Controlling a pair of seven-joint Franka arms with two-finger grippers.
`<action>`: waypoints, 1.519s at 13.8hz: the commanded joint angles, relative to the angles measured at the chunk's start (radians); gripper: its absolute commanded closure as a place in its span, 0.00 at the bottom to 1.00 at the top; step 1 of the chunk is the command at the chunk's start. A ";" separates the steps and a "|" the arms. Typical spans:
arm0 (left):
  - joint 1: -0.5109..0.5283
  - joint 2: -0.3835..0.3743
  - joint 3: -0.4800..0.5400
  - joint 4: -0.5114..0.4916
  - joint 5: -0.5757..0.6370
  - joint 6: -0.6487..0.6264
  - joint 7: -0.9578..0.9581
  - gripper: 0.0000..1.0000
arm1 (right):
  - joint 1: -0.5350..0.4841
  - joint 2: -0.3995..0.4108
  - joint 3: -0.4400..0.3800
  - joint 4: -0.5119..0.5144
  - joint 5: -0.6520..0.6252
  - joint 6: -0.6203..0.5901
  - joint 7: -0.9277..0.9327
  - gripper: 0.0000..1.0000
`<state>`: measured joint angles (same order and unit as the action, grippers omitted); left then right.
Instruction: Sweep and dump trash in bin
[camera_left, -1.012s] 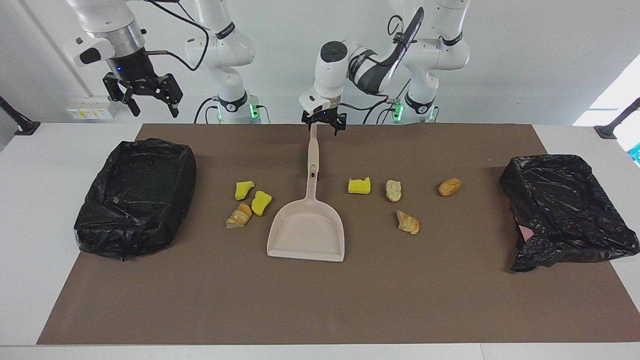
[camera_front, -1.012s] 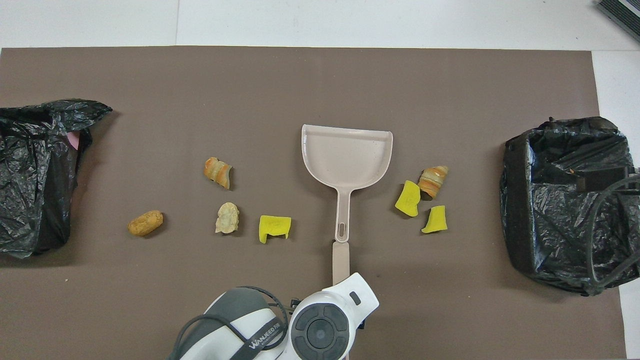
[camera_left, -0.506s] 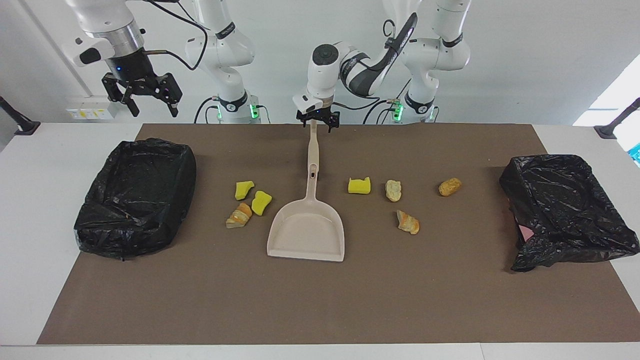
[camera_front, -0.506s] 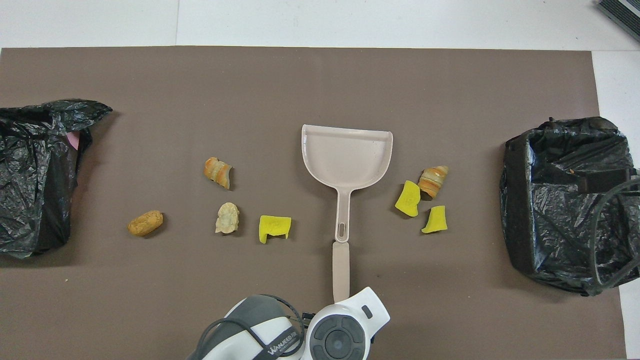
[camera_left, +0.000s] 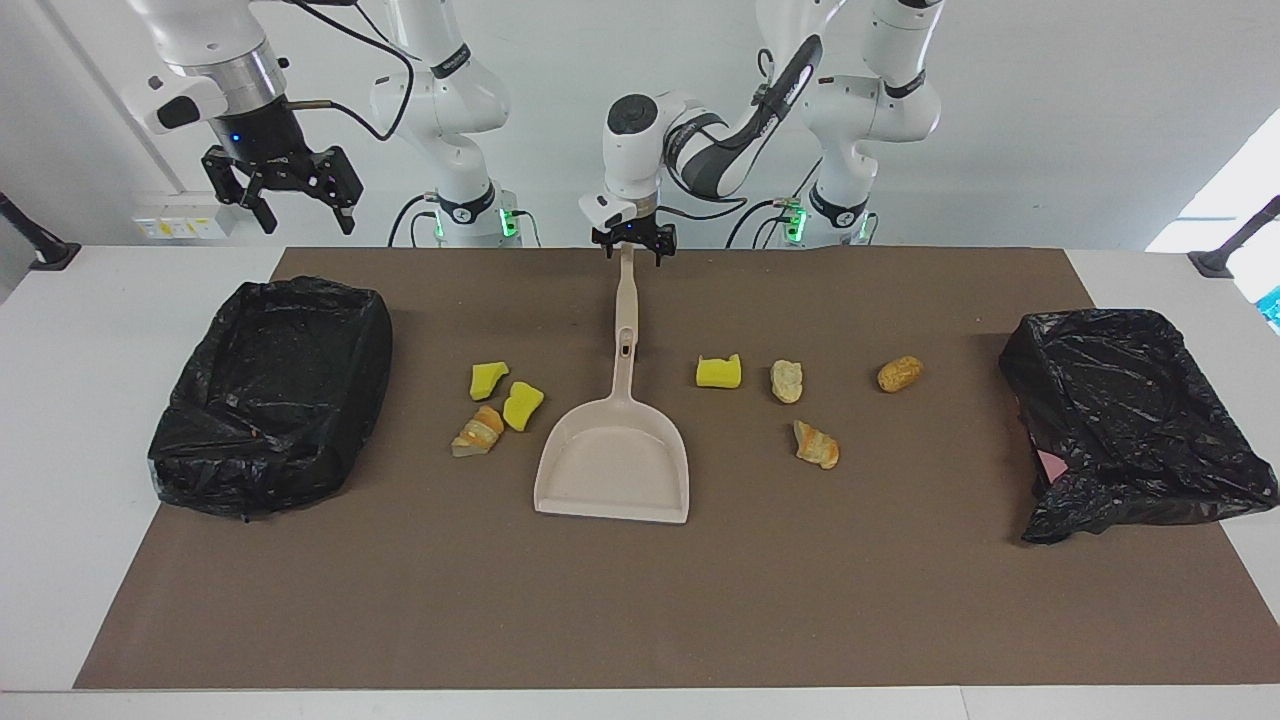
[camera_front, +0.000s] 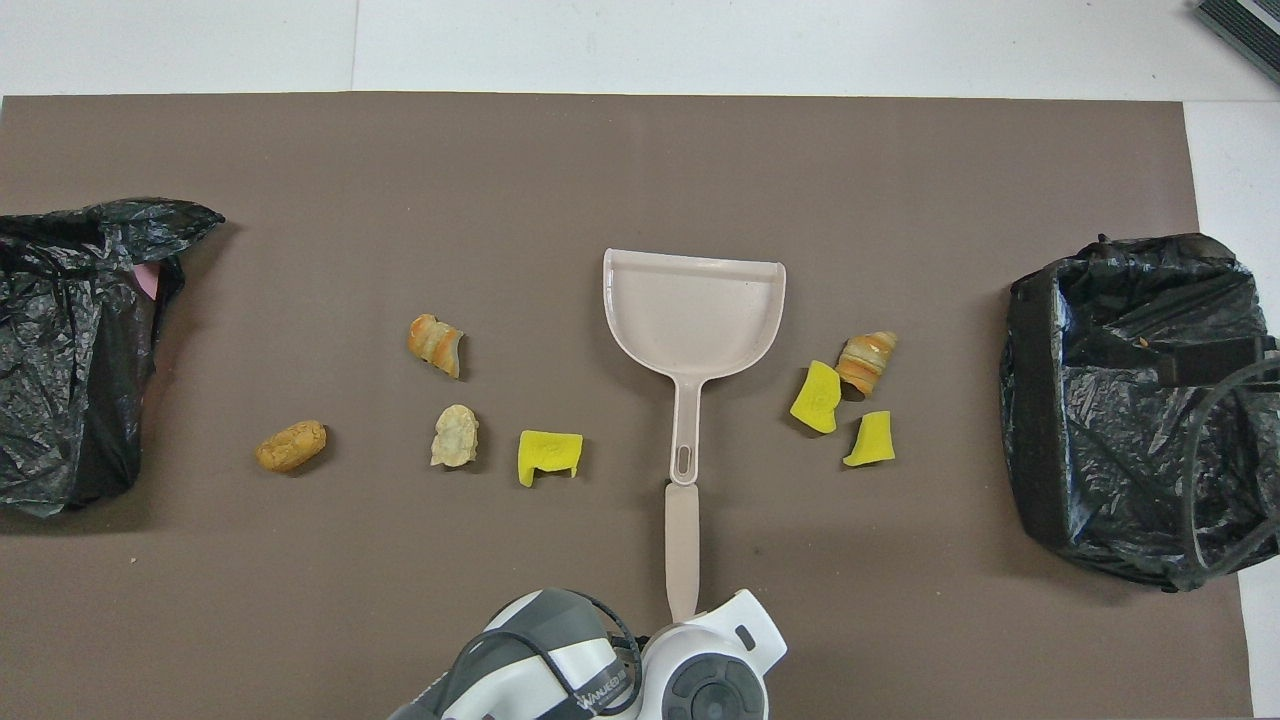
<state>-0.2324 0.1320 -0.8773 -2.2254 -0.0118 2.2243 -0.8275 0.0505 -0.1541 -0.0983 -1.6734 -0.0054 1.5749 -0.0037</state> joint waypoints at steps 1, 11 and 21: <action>-0.015 0.034 0.005 0.024 0.050 0.017 -0.033 0.00 | -0.012 -0.007 0.002 -0.008 0.004 -0.007 -0.035 0.00; -0.011 0.048 0.005 0.043 0.064 -0.005 -0.042 1.00 | -0.012 -0.008 -0.003 -0.008 0.004 -0.010 -0.039 0.00; 0.022 -0.146 0.101 0.107 0.052 -0.409 -0.042 1.00 | 0.027 -0.008 0.018 -0.008 0.004 -0.007 0.008 0.00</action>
<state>-0.2129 0.0530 -0.8070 -2.1098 0.0284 1.8747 -0.8562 0.0591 -0.1541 -0.0953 -1.6735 -0.0057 1.5742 -0.0050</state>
